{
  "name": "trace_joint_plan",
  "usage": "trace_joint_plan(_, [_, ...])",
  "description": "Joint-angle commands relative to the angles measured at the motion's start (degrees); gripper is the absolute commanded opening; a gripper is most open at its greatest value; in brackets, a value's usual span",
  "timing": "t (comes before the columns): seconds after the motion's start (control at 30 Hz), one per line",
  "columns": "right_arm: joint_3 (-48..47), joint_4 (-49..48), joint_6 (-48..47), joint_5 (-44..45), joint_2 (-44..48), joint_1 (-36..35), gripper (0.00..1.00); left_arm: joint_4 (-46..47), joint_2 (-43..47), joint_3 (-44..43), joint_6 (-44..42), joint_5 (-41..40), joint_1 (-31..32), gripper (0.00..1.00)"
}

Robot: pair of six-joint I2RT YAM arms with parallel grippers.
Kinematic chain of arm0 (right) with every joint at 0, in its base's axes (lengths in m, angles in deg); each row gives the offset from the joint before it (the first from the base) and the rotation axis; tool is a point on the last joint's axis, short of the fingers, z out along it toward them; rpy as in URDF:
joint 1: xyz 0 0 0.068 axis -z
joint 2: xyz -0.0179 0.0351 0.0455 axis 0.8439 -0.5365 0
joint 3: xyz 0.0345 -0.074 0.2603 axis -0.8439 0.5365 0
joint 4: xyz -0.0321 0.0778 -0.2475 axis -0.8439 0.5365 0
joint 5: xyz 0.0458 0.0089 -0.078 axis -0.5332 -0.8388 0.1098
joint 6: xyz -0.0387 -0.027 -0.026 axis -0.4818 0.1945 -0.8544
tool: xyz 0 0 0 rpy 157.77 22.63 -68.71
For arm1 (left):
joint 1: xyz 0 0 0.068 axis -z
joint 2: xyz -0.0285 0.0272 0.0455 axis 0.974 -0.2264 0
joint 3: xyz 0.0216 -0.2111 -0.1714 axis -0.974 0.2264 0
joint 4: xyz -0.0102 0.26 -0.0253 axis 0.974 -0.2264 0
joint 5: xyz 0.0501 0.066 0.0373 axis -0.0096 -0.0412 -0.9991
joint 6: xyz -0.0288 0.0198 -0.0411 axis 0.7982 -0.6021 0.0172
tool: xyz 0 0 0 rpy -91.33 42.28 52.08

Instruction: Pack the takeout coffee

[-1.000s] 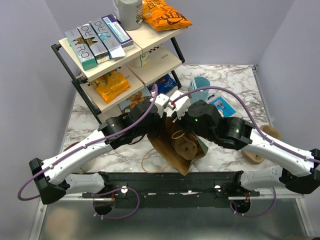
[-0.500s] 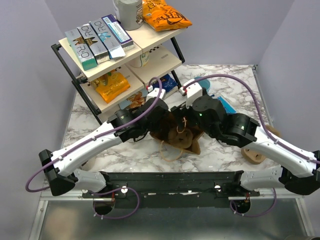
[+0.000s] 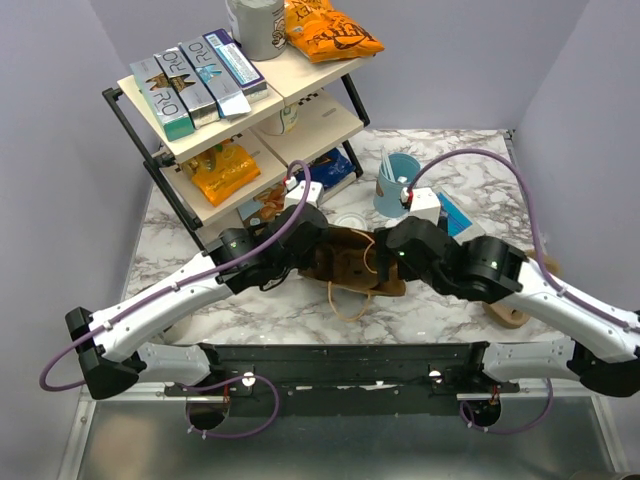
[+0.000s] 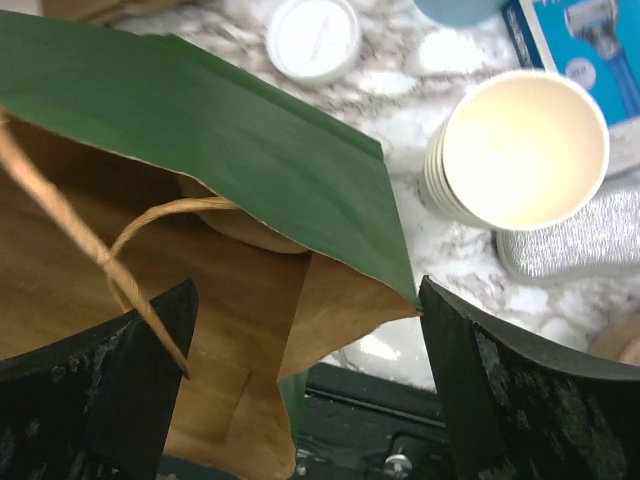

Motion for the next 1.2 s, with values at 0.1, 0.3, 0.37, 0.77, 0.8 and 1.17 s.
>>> trace_joint_plan(0.1, [0.1,20.5,25.8,6.9,-3.5,0.9,0.79,5.4,3.7,5.0,-0.1,0.6,0.6,0.00])
trace_joint_plan(0.3, [14.8,-1.5,12.5,-3.7,5.6,0.9,0.31,15.5,11.0,16.7,-1.4,1.5,1.0,0.00])
trace_joint_plan(0.37, [20.4,-16.0,1.2,-8.8,10.8,1.0,0.28,18.1,13.6,19.6,-1.7,1.7,2.0,0.00])
trace_joint_plan(0.77, [19.8,-20.6,-15.3,-13.2,10.9,0.9,0.82,22.6,16.6,24.4,-2.6,-9.2,10.2,0.00])
trace_joint_plan(0.8, [16.1,-18.9,-13.5,-10.8,9.7,0.8,0.87,20.6,15.7,23.5,-2.2,-10.2,10.4,0.00])
trace_joint_plan(1.17, [15.4,-16.1,-4.1,-2.9,19.3,0.8,1.00,19.8,18.4,28.7,3.6,-14.8,11.8,0.00])
